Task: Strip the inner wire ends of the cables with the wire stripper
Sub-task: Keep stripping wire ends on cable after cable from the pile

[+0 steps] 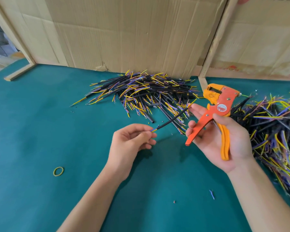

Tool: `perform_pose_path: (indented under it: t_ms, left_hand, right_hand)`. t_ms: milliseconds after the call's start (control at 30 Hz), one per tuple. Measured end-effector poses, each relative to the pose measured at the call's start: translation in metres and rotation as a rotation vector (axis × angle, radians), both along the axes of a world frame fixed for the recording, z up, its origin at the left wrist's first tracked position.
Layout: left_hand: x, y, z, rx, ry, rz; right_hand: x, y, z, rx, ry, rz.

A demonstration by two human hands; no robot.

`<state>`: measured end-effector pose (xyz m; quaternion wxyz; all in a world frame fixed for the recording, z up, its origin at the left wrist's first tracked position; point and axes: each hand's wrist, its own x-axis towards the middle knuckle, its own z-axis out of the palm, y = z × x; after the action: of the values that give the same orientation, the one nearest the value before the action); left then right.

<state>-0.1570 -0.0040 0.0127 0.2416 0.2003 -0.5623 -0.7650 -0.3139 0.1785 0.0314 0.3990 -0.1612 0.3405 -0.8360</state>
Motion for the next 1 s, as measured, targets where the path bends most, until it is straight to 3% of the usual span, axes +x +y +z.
perform_pose_path:
  t_ms: [300, 500, 1000]
  left_hand:
    - [0.004, -0.018, 0.006, 0.377, 0.157, 0.109]
    - [0.007, -0.023, 0.011, 0.51, 0.204, 0.099]
    - [0.007, -0.023, 0.018, 0.455, 0.263, 0.044]
  right_hand:
    - [0.003, 0.001, 0.0, 0.03, 0.023, 0.076]
    - [0.003, 0.0, -0.003, 0.056, 0.039, 0.101]
    - [-0.001, -0.002, -0.012, 0.165, 0.064, 0.026]
